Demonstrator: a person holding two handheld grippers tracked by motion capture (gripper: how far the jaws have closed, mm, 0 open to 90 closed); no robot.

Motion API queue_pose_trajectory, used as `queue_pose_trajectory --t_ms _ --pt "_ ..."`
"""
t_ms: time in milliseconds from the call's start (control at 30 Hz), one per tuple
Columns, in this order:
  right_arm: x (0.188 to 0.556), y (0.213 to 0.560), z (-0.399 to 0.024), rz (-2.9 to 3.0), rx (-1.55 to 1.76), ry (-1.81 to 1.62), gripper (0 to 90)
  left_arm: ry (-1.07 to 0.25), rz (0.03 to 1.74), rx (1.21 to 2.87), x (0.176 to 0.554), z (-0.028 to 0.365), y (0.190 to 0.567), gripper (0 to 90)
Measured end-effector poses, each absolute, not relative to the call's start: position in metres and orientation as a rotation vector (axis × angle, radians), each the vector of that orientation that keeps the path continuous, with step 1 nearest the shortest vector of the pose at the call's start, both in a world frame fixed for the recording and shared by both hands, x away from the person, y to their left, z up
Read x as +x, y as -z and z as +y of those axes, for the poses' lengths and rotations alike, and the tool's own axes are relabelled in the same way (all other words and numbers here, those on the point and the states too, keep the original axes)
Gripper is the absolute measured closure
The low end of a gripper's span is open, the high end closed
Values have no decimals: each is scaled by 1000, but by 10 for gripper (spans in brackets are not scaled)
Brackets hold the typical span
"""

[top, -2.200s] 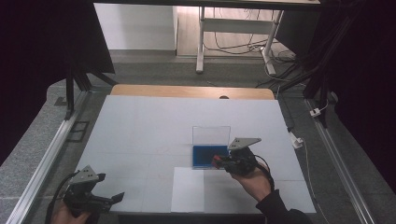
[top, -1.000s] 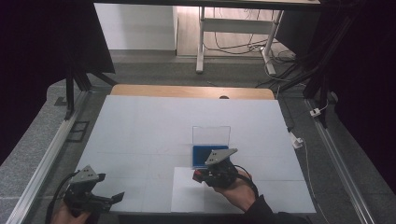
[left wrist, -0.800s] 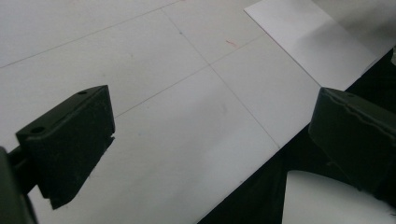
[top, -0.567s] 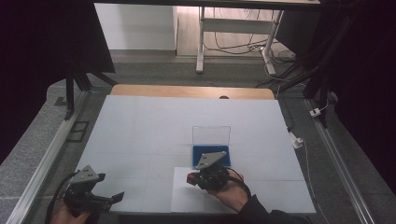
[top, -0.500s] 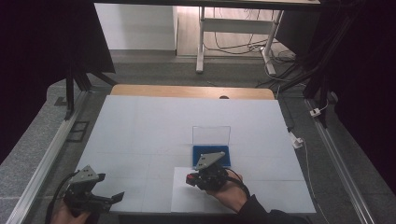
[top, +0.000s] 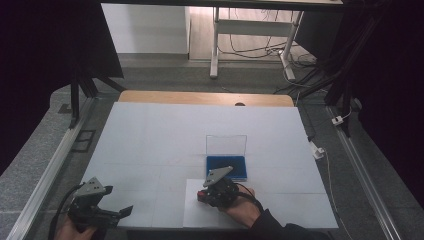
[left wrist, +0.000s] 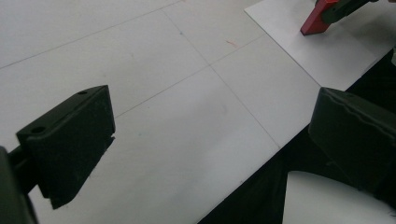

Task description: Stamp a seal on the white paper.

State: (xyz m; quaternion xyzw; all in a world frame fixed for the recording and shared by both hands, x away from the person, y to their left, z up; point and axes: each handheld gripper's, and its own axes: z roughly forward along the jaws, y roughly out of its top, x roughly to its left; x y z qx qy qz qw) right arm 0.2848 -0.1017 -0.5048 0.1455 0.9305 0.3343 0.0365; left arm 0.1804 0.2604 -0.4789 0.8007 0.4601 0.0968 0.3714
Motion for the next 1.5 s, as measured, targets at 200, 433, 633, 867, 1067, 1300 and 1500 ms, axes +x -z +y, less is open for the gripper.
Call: queue_pose_trajectory --t_ms 200,433,633,867,1067,1300,1500 --pt "284 507 -103 2850 464 -1036 800 -250 1182 2052 181 260 479 12" --pt "279 509 -103 2822 442 -1030 803 -243 1187 2055 181 260 479 12" --pt "274 508 -100 2797 400 -997 804 -240 1188 2056 181 260 479 13" --pt "285 510 -107 2855 505 -1076 805 -237 1192 2054 182 260 479 13" --pt "287 511 -108 2861 527 -1108 805 -235 1192 2055 182 260 479 14" --pt "279 510 -104 2819 433 -1047 804 -234 1192 2054 182 260 479 14" --pt "281 509 -105 2829 443 -1059 799 -235 1193 2051 182 261 479 14"
